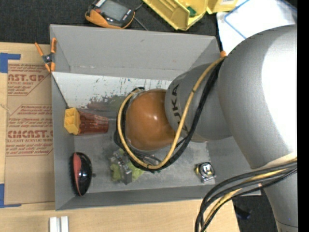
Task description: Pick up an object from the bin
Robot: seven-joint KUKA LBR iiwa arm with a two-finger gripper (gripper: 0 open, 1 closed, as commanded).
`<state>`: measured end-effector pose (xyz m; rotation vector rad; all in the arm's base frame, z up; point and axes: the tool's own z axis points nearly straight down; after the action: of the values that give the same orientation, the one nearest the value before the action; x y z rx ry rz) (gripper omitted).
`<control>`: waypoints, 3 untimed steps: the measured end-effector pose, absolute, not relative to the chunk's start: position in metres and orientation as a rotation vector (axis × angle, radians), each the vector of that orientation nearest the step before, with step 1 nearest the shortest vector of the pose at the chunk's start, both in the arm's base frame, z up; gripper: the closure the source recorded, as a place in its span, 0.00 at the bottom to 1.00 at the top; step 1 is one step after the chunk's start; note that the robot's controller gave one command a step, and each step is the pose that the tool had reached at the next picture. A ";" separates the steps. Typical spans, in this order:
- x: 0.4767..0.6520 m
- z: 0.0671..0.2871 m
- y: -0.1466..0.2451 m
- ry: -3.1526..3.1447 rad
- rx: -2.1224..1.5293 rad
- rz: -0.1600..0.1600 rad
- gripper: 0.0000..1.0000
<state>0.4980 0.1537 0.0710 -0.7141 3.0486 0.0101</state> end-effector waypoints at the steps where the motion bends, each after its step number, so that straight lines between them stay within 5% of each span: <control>1: 0.497 0.077 0.154 3.050 -0.715 0.010 1.00; 3: 0.498 0.126 0.154 3.048 -0.714 0.009 1.00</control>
Offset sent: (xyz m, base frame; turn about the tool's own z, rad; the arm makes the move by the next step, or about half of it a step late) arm -0.0007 0.0000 0.0611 -0.0004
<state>0.4975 0.1540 0.1258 -0.7140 3.0484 0.0094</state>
